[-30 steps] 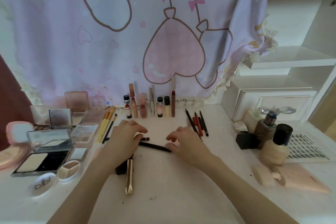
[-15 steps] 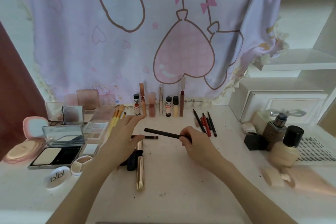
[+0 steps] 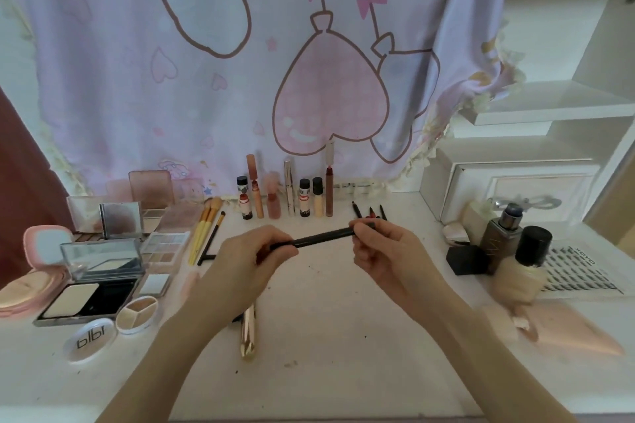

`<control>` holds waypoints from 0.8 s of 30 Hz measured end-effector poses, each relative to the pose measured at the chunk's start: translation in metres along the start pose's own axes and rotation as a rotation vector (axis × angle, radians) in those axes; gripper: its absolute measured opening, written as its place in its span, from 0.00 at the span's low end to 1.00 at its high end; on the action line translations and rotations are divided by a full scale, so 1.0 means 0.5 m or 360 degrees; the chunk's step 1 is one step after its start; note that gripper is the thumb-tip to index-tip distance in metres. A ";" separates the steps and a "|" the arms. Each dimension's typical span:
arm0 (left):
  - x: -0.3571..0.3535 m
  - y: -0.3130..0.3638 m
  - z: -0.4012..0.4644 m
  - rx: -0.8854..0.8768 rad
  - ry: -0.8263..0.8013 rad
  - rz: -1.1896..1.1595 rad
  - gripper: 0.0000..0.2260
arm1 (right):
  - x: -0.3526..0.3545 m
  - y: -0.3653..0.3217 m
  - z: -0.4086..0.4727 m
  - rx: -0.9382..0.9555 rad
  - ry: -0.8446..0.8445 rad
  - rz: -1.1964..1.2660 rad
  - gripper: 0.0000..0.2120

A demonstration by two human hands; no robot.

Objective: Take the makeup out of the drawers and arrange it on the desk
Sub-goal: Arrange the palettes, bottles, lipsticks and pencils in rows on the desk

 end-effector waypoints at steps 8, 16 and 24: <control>-0.046 0.040 -0.001 0.0000 -0.0115 -0.0061 0.10 | -0.001 0.020 -0.008 0.0003 0.0081 0.0080 0.09; -0.054 0.048 -0.004 0.0062 -0.0157 -0.0121 0.08 | 0.010 0.025 -0.007 0.0031 0.0100 0.0232 0.11; -0.069 0.027 -0.014 0.0236 -0.0177 -0.0165 0.03 | 0.001 0.030 -0.009 0.0250 0.0160 -0.0595 0.11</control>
Point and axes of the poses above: each hand's wrist, its own z-axis towards the middle knuckle, its own x-axis out of the back of the hand, y = z × x, the point moved 3 cm from there along z, towards the middle knuckle, and after that the axes turned 6 degrees about z, right-handed, at the moved point
